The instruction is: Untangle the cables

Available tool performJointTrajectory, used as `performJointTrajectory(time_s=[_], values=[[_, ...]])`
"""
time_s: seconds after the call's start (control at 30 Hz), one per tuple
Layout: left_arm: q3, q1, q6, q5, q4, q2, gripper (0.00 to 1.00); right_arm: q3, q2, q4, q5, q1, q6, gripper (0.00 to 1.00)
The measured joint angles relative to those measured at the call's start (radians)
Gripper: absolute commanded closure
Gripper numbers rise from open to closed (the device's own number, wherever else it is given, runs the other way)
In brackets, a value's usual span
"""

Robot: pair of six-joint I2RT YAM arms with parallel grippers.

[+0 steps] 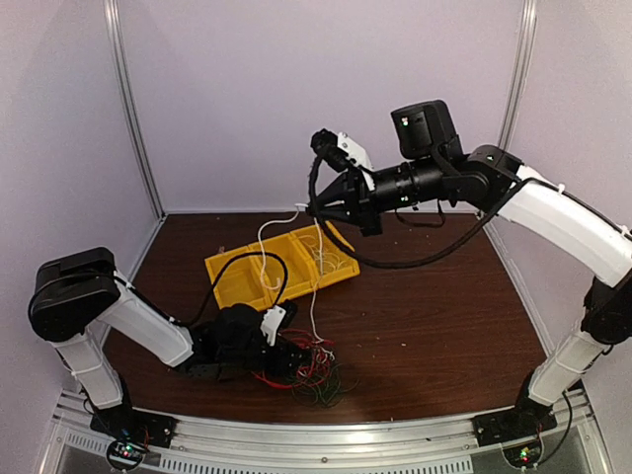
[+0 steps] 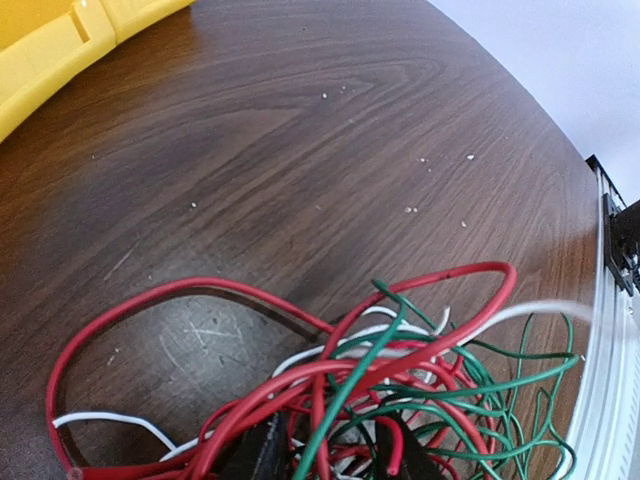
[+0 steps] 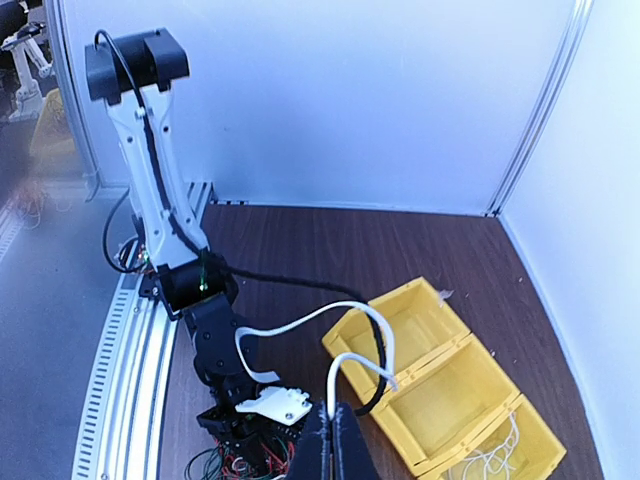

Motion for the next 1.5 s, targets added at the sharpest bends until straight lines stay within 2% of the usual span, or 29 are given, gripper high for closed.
performJointTrajectory(time_s=[0.27,0.5,0.7,0.77,0.9,1.0,1.17,1.37,1.5], values=[[-0.030,-0.002,-0.010,-0.008,0.040,0.000,0.67,0.190,0.002,-0.055,-0.009,-0.003,0.018,1.00],[-0.045,-0.011,-0.007,-0.021,0.043,-0.021,0.60,0.171,0.002,-0.065,-0.007,-0.005,0.021,1.00],[-0.085,-0.037,0.006,-0.064,0.023,-0.174,0.52,0.064,0.002,-0.064,0.012,-0.006,0.014,1.00],[-0.111,-0.046,0.023,-0.089,0.026,-0.248,0.43,0.048,0.002,-0.065,0.014,-0.009,0.014,1.00],[-0.152,-0.075,0.090,-0.132,0.041,-0.394,0.42,0.045,0.002,-0.060,0.014,-0.016,0.018,1.00],[-0.151,-0.097,0.153,-0.151,0.043,-0.435,0.43,0.054,0.002,-0.060,0.014,-0.018,0.022,1.00],[-0.112,-0.156,0.257,-0.214,0.031,-0.408,0.44,0.077,0.002,-0.050,0.014,-0.018,0.035,1.00],[-0.040,-0.180,0.352,-0.283,0.068,-0.269,0.45,0.079,0.002,-0.042,0.014,-0.018,0.052,1.00],[0.028,-0.180,0.401,-0.324,0.087,-0.138,0.54,0.091,0.002,-0.041,0.013,-0.018,0.059,1.00]])
